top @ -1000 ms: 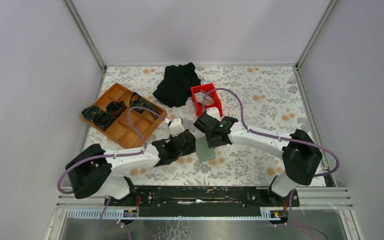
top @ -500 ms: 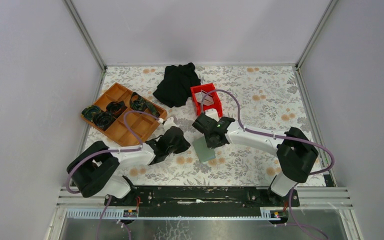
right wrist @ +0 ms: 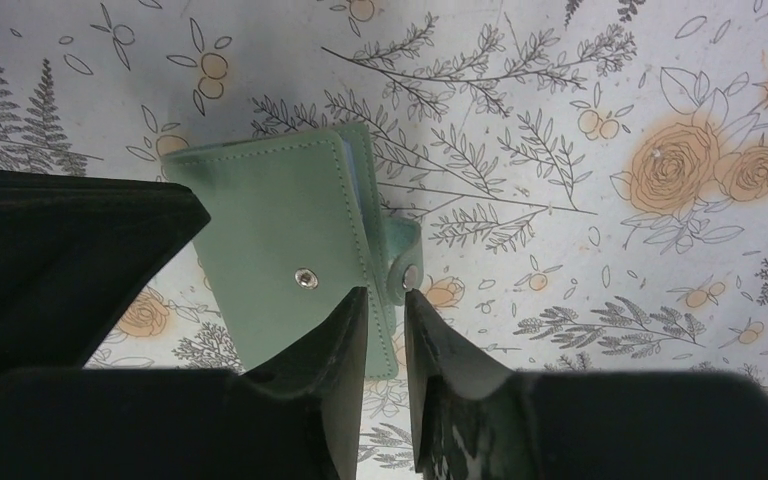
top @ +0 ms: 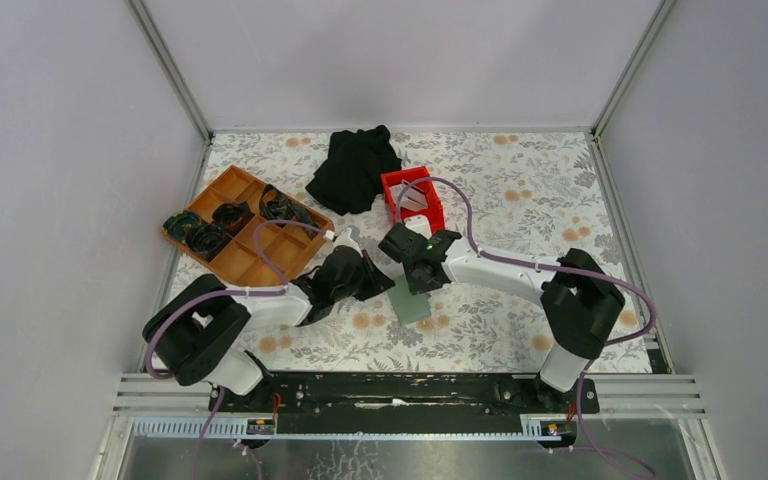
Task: Put the credit cards into the card holder
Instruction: Close the card holder at the center of the board.
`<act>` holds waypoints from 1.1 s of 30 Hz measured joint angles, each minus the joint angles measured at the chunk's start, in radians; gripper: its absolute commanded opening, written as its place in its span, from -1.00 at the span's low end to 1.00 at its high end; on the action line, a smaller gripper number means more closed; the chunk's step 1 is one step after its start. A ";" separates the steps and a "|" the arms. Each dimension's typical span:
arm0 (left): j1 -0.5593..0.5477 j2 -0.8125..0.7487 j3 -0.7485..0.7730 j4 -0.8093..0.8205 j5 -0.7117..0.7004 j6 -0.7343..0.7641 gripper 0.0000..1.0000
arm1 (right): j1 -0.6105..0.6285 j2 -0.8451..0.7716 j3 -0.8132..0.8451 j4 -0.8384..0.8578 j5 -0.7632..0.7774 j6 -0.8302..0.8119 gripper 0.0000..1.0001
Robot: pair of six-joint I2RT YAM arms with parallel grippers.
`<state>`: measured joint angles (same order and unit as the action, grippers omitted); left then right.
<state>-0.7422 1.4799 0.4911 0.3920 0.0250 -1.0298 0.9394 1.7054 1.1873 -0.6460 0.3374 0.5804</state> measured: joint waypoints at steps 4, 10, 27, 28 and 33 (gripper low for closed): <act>0.012 0.029 0.000 0.027 0.025 -0.001 -1.00 | 0.000 0.027 0.022 0.000 0.000 -0.001 -0.46; 0.021 0.066 0.004 0.042 0.054 -0.004 -1.00 | -0.003 0.048 0.037 -0.016 0.002 -0.005 -0.46; 0.025 0.133 0.037 0.072 0.088 -0.016 -1.00 | -0.008 0.065 0.049 -0.045 0.016 -0.026 -0.65; 0.025 0.138 0.037 0.079 0.091 -0.018 -1.00 | -0.009 0.065 0.049 -0.044 0.016 -0.027 -0.67; 0.025 0.147 0.040 0.087 0.096 -0.023 -1.00 | -0.012 0.065 0.049 -0.044 0.016 -0.034 -0.92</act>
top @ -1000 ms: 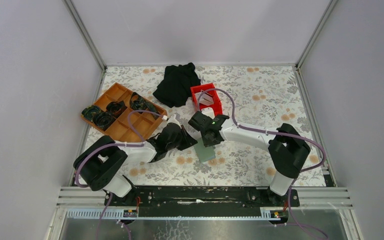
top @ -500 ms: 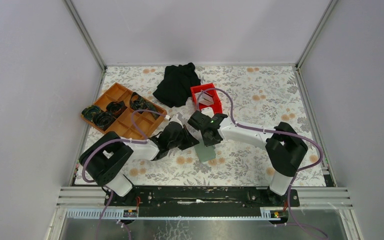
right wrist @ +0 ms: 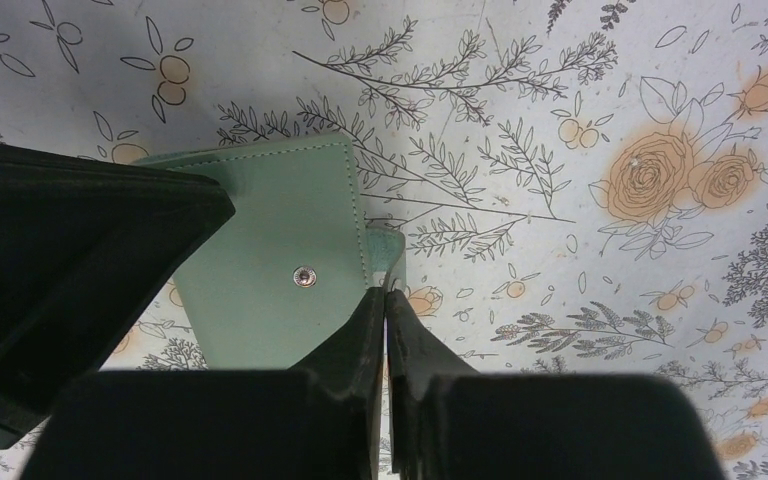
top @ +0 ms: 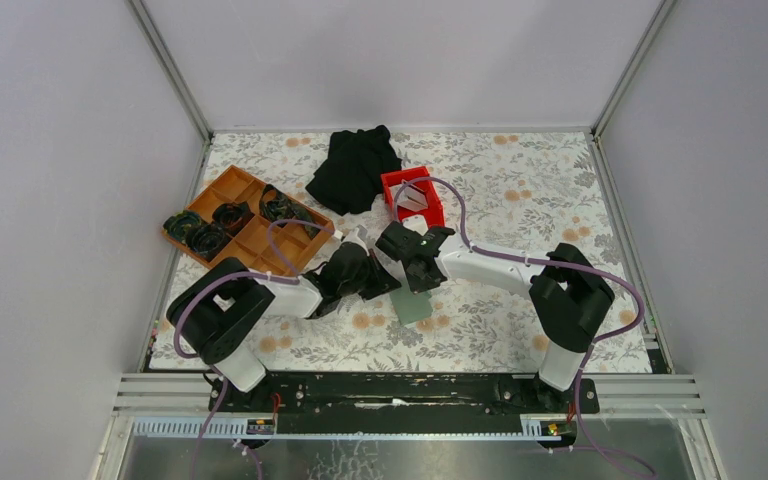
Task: Put the credit cards into the card holder
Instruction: Close the card holder at the center of the board.
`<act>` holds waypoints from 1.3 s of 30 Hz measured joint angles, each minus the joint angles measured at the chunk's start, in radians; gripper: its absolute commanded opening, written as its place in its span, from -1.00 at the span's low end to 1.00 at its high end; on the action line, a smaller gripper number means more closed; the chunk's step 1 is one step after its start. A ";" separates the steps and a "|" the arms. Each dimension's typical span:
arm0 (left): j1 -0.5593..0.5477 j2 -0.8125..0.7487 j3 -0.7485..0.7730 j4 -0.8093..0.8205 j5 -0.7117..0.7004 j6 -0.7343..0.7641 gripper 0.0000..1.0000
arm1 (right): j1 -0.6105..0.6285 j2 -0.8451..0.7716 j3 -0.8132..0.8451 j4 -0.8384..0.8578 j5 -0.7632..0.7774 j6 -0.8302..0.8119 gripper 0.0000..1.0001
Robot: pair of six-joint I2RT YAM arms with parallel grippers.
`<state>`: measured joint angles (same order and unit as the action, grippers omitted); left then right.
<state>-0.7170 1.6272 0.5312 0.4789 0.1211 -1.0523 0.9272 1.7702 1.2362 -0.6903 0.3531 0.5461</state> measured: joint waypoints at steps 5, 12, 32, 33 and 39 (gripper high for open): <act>0.000 0.013 0.011 0.000 0.000 -0.004 -1.00 | -0.001 0.000 0.000 0.000 -0.001 -0.010 -1.00; -0.002 0.021 0.016 -0.001 -0.001 -0.011 -1.00 | -0.001 0.000 0.000 0.001 -0.012 -0.019 -1.00; -0.016 0.034 0.031 -0.001 -0.015 -0.019 -1.00 | -0.001 0.041 0.000 0.054 -0.110 -0.030 -1.00; -0.016 0.034 0.031 -0.001 -0.016 -0.019 -1.00 | -0.001 0.044 0.000 0.056 -0.113 -0.030 -1.00; -0.016 0.034 0.031 -0.001 -0.017 -0.023 -1.00 | -0.001 0.047 0.000 0.061 -0.120 -0.030 -1.00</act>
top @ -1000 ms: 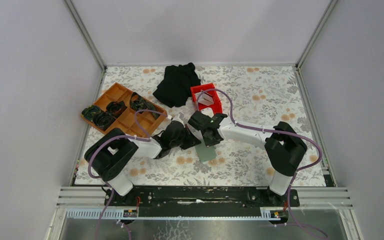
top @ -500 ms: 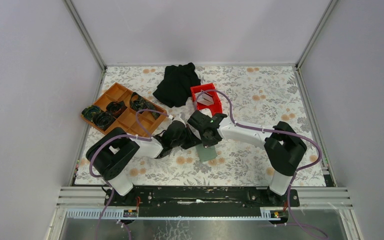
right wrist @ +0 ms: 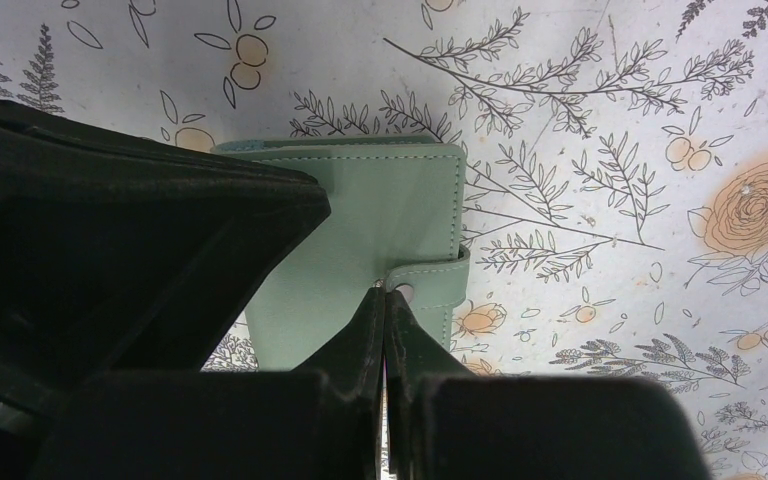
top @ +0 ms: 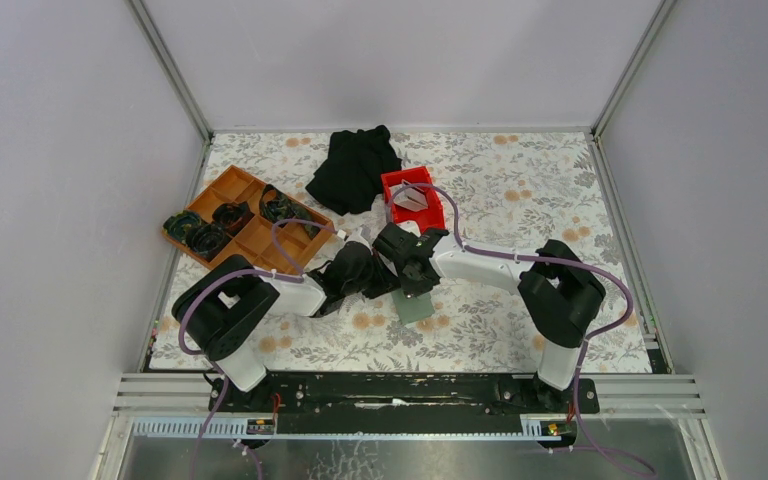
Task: Put the credit cards into the card holder
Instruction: Close the card holder at the center of the board.
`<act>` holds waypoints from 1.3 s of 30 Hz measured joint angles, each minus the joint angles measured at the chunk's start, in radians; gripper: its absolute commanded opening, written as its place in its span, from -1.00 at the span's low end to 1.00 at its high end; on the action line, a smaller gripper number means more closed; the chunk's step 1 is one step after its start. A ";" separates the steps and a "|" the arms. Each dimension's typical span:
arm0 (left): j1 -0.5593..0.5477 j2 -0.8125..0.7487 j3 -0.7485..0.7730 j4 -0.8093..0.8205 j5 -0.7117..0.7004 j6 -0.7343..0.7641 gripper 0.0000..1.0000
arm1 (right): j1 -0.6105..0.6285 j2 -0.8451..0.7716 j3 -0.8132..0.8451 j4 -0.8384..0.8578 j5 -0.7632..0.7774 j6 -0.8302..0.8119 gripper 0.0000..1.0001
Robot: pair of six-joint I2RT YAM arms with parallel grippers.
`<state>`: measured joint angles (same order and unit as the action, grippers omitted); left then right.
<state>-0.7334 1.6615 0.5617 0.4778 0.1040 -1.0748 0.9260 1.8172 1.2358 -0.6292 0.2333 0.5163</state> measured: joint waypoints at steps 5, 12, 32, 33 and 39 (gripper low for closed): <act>-0.002 0.000 0.000 0.000 -0.004 -0.002 -1.00 | 0.000 0.000 0.000 0.000 -0.001 -0.001 -1.00; -0.006 0.000 0.000 0.000 -0.012 -0.007 -1.00 | -0.003 0.002 0.000 0.000 -0.013 -0.005 -1.00; -0.006 0.004 0.003 0.000 -0.013 -0.008 -1.00 | -0.004 0.002 0.005 -0.002 -0.019 -0.008 -1.00; -0.007 0.005 0.003 0.000 -0.013 -0.008 -1.00 | -0.004 0.002 0.007 -0.002 -0.020 -0.008 -1.00; -0.008 0.006 0.005 0.000 -0.013 -0.008 -1.00 | -0.004 0.003 0.012 -0.009 -0.020 -0.009 -1.00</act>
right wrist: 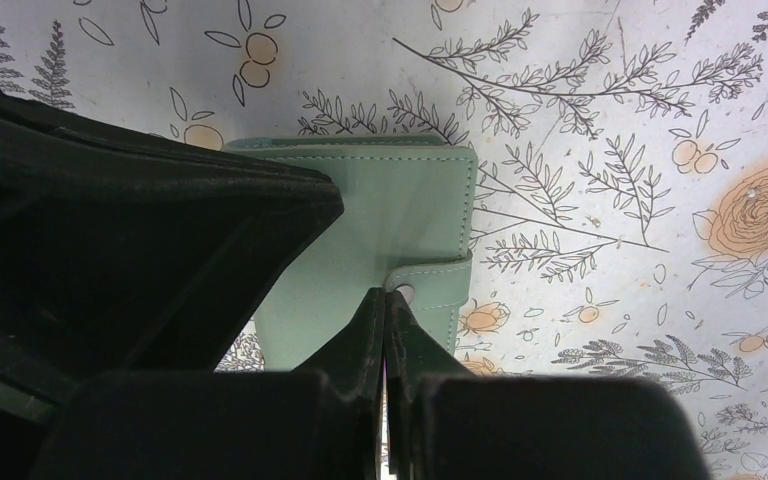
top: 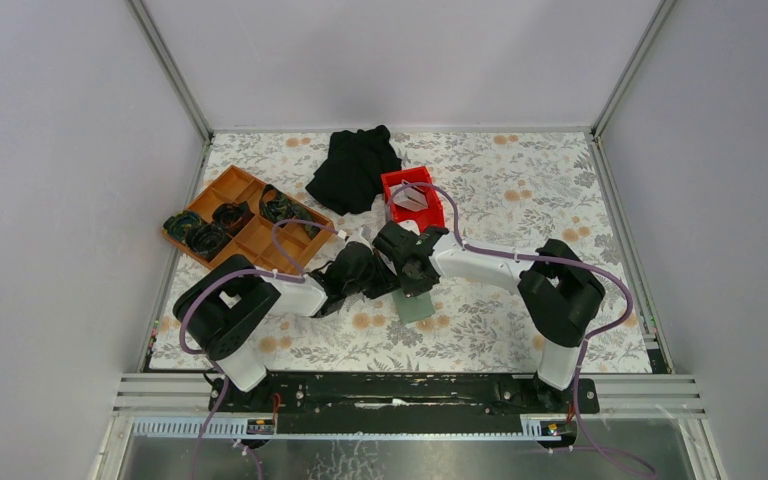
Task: Put the credit cards into the card holder
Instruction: Close the card holder at the center of the board.
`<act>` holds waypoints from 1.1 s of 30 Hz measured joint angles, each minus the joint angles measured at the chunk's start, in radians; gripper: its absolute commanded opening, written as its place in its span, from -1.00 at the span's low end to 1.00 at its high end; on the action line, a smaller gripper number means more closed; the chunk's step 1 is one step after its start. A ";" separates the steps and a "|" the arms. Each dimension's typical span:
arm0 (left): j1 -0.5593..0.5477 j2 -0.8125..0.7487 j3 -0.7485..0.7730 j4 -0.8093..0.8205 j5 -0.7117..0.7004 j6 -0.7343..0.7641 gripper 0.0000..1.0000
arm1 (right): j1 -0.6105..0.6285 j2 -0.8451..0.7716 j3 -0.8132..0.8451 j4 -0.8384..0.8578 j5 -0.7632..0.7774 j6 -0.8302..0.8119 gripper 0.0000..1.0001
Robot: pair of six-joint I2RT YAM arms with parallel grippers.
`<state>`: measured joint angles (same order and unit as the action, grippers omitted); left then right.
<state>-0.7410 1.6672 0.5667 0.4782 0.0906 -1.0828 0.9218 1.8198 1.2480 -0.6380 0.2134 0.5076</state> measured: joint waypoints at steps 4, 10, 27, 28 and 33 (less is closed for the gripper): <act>0.000 0.000 0.002 -0.002 0.000 0.000 -1.00 | 0.000 0.007 0.000 0.001 -0.004 -0.003 -1.00; 0.000 0.001 0.003 -0.004 0.000 0.000 -1.00 | 0.000 0.010 -0.002 0.006 -0.018 -0.005 -1.00; -0.003 0.000 0.000 -0.001 -0.006 0.000 -1.00 | 0.000 -0.002 -0.051 0.076 -0.047 0.016 -0.73; -0.003 -0.002 -0.001 0.000 -0.008 0.000 -1.00 | 0.000 -0.003 -0.051 0.076 -0.047 0.016 -0.60; -0.005 -0.019 -0.007 -0.014 -0.024 0.000 -0.71 | 0.002 -0.009 -0.050 0.090 -0.051 0.019 -0.11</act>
<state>-0.7460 1.6485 0.5598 0.4637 0.0666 -1.0824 0.9237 1.8111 1.1976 -0.5476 0.1627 0.5262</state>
